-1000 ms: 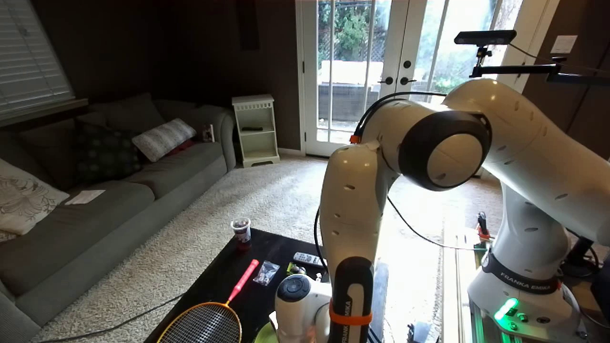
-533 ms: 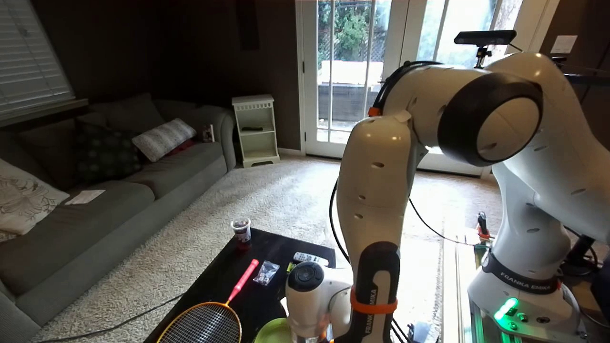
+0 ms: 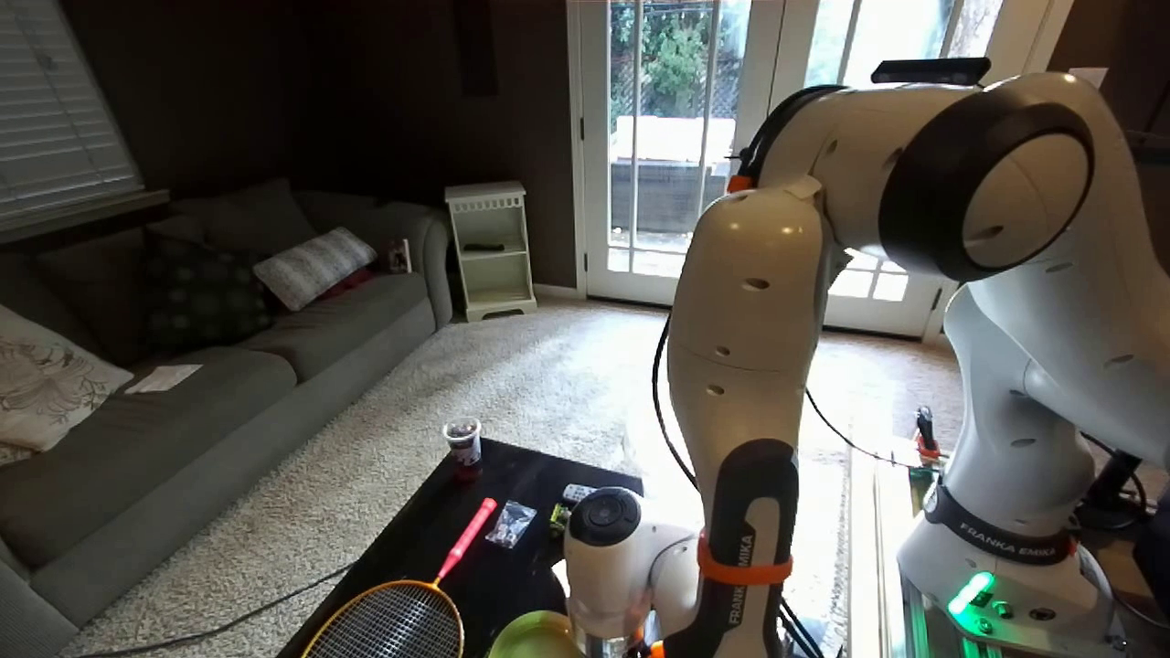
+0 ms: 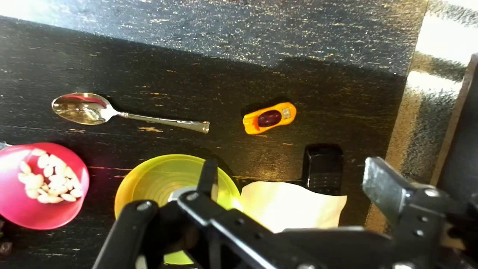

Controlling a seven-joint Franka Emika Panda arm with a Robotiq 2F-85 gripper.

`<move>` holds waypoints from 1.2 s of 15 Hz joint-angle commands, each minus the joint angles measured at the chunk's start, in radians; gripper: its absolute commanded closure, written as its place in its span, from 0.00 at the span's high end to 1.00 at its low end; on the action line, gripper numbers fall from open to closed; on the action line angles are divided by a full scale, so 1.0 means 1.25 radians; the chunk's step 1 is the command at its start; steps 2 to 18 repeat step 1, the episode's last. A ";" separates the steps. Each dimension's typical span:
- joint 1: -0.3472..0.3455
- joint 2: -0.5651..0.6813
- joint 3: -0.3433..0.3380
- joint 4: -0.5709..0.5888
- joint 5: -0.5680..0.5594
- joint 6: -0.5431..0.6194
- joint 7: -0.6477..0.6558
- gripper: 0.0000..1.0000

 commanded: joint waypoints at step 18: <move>0.000 -0.001 0.000 0.000 0.003 -0.001 -0.004 1.00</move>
